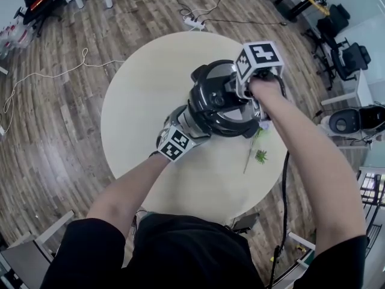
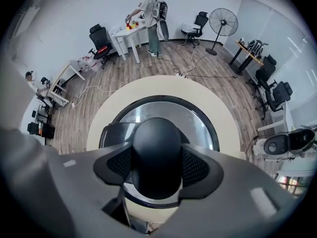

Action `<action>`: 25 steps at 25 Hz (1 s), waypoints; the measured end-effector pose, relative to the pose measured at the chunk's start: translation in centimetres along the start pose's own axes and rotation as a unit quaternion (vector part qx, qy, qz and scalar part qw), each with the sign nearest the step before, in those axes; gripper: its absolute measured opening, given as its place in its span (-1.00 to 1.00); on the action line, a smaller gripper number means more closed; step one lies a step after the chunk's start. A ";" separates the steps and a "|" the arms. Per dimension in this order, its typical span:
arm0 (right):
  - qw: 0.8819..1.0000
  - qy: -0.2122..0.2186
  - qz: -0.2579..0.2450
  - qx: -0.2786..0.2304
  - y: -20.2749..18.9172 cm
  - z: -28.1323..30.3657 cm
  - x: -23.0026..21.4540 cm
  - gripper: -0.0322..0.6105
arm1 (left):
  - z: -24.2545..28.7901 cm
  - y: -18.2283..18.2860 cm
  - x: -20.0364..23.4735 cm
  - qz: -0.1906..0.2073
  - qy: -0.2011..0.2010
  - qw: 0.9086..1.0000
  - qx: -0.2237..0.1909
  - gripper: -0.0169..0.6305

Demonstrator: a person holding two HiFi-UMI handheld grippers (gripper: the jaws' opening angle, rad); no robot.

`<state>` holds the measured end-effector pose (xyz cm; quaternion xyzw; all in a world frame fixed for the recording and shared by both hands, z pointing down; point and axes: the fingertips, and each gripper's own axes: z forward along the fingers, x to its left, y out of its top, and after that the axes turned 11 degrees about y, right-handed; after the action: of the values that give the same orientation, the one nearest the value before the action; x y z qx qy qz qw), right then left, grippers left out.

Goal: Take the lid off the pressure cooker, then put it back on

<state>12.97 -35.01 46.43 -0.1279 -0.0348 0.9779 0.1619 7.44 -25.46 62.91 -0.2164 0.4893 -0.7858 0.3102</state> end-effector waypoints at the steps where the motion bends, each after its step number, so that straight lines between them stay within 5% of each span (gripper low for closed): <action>1: 1.000 0.002 0.008 0.000 -0.2 0.1 -0.1 -0.01 | 0.0 -0.1 0.1 0.000 0.000 1.000 0.000 0.88; 25: 0.999 -0.007 -0.011 0.031 -1.7 2.5 -0.2 -0.01 | -0.1 -0.1 0.2 -0.001 0.002 1.000 -0.005 0.88</action>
<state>13.00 -33.51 49.12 -0.1154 -0.0076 0.9775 0.1763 7.20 -25.50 62.92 -0.2168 0.4935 -0.7841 0.3076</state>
